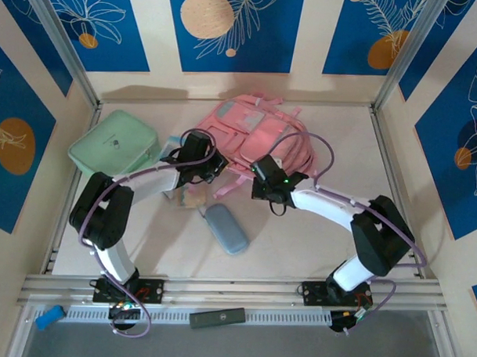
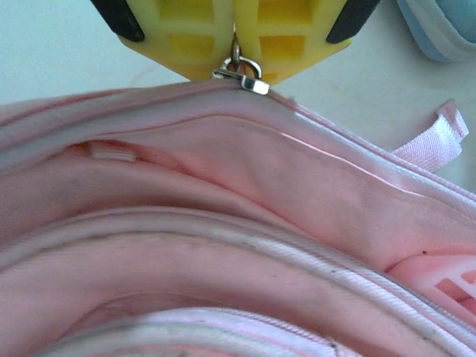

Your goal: Pack the student bag

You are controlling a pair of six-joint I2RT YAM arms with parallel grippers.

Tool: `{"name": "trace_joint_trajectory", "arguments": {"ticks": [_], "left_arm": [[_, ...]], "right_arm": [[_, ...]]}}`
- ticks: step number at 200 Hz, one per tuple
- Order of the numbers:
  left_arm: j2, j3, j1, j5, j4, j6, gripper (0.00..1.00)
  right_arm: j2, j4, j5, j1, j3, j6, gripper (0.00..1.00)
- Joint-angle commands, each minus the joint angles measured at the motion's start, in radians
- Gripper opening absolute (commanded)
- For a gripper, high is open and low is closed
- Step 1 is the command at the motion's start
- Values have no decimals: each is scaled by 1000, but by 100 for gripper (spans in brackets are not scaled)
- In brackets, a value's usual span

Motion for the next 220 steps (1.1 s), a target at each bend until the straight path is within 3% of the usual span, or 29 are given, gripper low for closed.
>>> {"name": "trace_joint_trajectory", "arguments": {"ticks": [1, 61, 82, 104, 131, 154, 167, 184, 220], "left_arm": [[48, 96, 32, -22, 40, 57, 0], [200, 256, 30, 65, 47, 111, 0], [239, 304, 39, 137, 35, 176, 28], [201, 271, 50, 171, 52, 201, 40], [138, 199, 47, 122, 22, 199, 40], [123, 141, 32, 128, 56, 100, 42], [106, 84, 8, 96, 124, 35, 44], [119, 92, -22, 69, 82, -9, 46], [175, 55, -84, 22, 173, -174, 48]], "right_arm": [[-74, -149, 7, 6, -41, 22, 0], [-118, -146, -118, 77, 25, -4, 0], [-105, -119, -160, 52, 30, 22, 0], [-88, -129, -138, 37, 41, 25, 0], [-96, -132, -129, -24, 35, 58, 0], [-61, -115, -140, -65, 44, 38, 3], [-38, -95, -149, -69, 58, 13, 9], [-18, -56, -166, -73, 57, 10, 21], [23, -71, -183, -118, 64, 55, 30]]}}
